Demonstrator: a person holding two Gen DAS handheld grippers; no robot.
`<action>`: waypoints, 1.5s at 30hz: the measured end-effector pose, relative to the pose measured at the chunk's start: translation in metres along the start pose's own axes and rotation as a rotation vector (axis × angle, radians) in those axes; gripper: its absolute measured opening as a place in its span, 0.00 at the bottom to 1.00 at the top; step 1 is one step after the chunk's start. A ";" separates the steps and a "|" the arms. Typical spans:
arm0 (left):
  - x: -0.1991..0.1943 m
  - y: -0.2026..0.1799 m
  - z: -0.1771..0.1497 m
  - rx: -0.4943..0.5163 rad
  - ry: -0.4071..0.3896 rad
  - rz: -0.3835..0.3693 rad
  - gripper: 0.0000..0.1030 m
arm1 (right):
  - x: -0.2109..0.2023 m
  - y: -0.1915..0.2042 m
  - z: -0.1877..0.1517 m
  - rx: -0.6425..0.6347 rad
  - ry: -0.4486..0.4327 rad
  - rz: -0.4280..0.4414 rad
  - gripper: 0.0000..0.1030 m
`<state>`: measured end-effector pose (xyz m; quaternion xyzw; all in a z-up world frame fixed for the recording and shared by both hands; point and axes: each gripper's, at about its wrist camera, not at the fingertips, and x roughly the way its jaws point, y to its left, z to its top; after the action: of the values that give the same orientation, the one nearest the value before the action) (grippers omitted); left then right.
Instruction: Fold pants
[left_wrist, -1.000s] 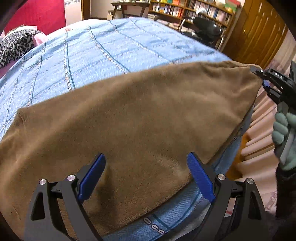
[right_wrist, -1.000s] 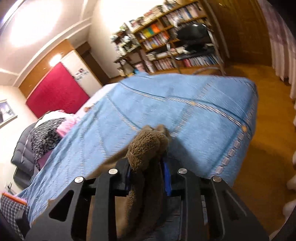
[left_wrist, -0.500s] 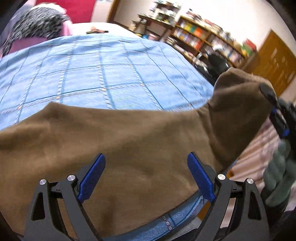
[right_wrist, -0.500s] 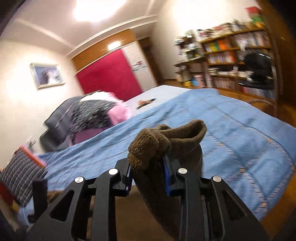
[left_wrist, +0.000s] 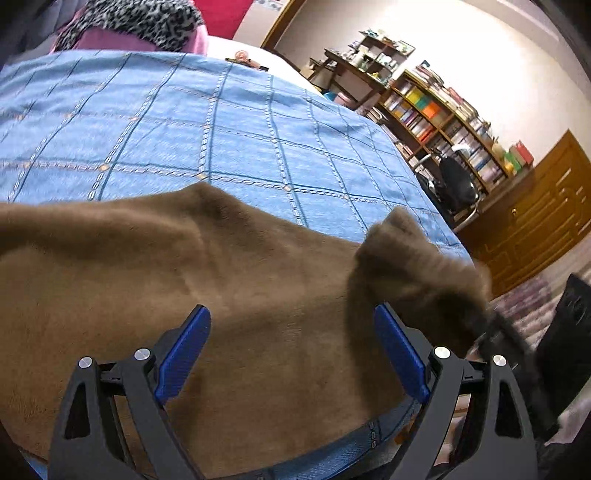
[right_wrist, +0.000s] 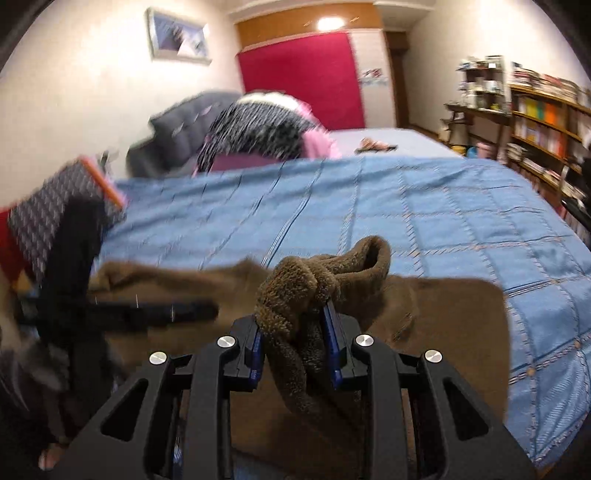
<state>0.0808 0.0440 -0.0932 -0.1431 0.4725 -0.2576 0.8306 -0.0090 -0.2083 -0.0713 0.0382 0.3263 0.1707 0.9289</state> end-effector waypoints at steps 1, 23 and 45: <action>0.000 0.004 0.000 -0.010 0.001 -0.004 0.86 | 0.008 0.004 -0.006 -0.018 0.029 0.009 0.26; 0.022 -0.007 -0.001 -0.019 0.074 -0.074 0.87 | 0.008 -0.019 -0.029 0.004 0.145 0.168 0.50; 0.043 -0.025 -0.003 -0.002 0.158 -0.112 0.88 | 0.018 0.012 -0.047 -0.113 0.199 0.267 0.15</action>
<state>0.0889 -0.0012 -0.1133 -0.1491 0.5282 -0.3136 0.7748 -0.0284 -0.1929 -0.1167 0.0121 0.3985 0.3137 0.8618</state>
